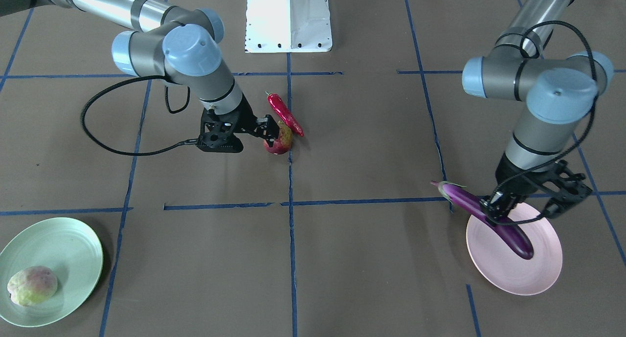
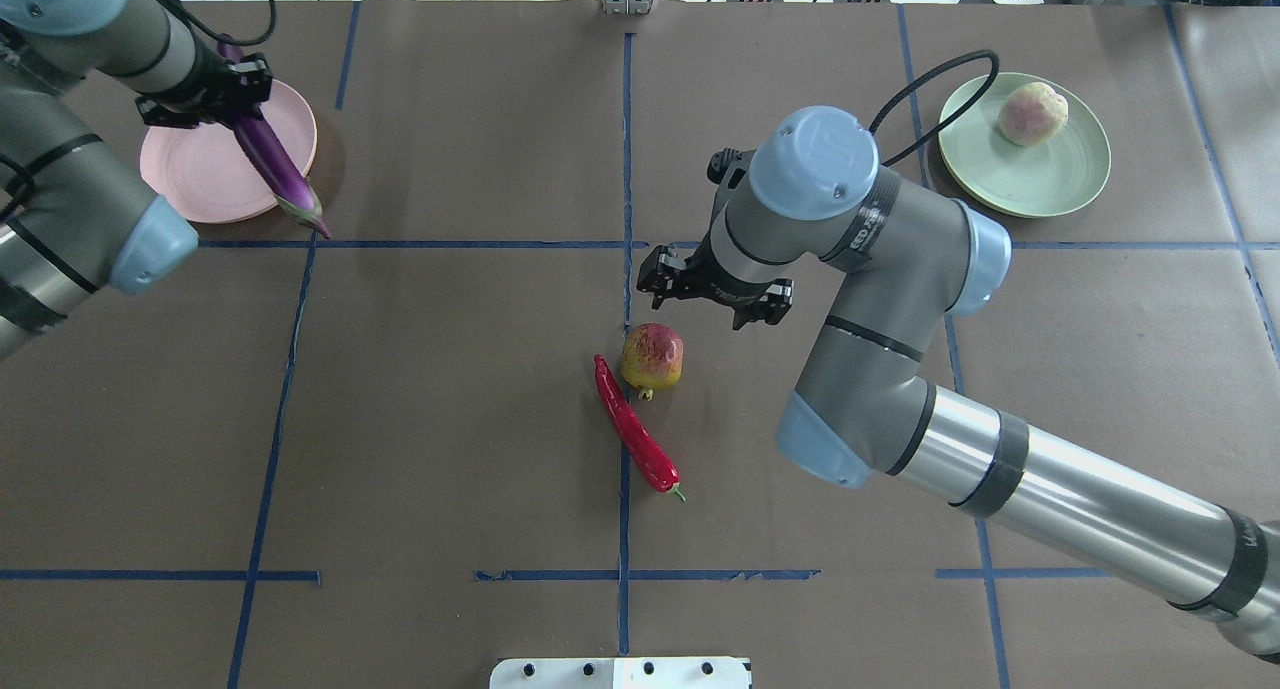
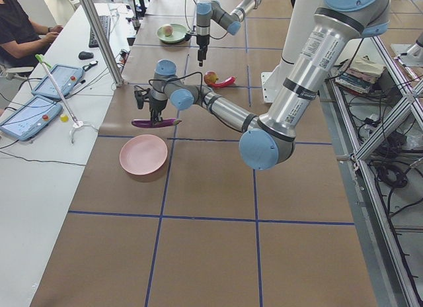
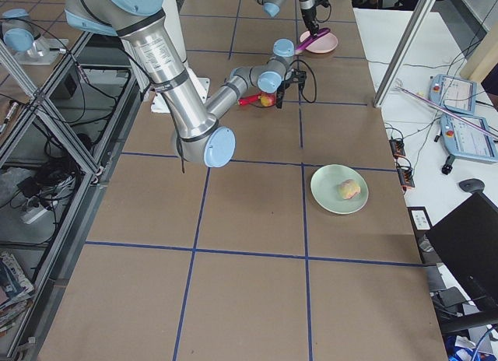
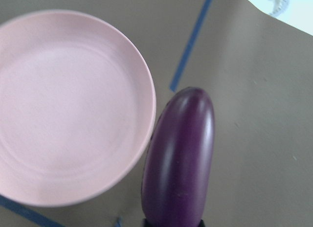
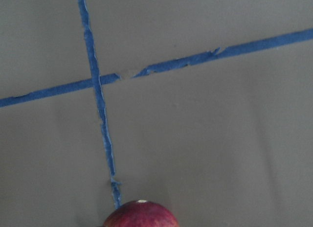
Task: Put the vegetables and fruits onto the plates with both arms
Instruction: 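Carry eggplant to pink plate with left gripper while right gripper returns to pomegranate, then grasp pomegranate with right gripper while left gripper lowers eggplant onto pink plate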
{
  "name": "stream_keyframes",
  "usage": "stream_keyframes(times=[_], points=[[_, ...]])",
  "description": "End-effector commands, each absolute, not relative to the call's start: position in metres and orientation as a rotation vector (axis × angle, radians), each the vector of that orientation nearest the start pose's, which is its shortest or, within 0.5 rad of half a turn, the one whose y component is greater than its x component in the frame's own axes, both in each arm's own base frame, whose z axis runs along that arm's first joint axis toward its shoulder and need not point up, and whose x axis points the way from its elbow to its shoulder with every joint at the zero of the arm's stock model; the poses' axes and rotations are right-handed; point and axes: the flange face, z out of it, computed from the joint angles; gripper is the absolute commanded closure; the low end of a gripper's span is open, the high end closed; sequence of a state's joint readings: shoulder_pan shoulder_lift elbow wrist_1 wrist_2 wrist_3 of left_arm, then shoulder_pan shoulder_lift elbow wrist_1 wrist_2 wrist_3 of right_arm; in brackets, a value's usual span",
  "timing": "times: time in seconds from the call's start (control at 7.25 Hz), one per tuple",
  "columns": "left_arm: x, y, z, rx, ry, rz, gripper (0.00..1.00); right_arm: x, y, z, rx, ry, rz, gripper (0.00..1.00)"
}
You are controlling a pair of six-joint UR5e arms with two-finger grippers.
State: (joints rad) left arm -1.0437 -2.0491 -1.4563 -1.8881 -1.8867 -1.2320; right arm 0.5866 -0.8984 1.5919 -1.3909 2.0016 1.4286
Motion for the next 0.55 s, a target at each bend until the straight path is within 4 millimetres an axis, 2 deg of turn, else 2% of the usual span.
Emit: stream_keyframes(times=[0.0,0.14,0.28,0.41], points=[[0.196,-0.684,0.454,0.22,0.641,-0.569,0.98,-0.567,-0.437,0.208,-0.133,-0.863,0.259,0.0],[0.193,-0.686,0.462,0.218,0.634,-0.569,0.98,-0.574,-0.44,0.204,-0.151,-0.856,0.293,0.0],[0.192,-0.685,0.465,0.218,0.634,-0.569,0.97,-0.594,-0.451,0.197,-0.162,-0.834,0.307,0.0],[0.19,-0.685,0.465,0.22,0.632,-0.571,0.97,-0.598,-0.453,0.203,-0.164,-0.82,0.309,0.0]])
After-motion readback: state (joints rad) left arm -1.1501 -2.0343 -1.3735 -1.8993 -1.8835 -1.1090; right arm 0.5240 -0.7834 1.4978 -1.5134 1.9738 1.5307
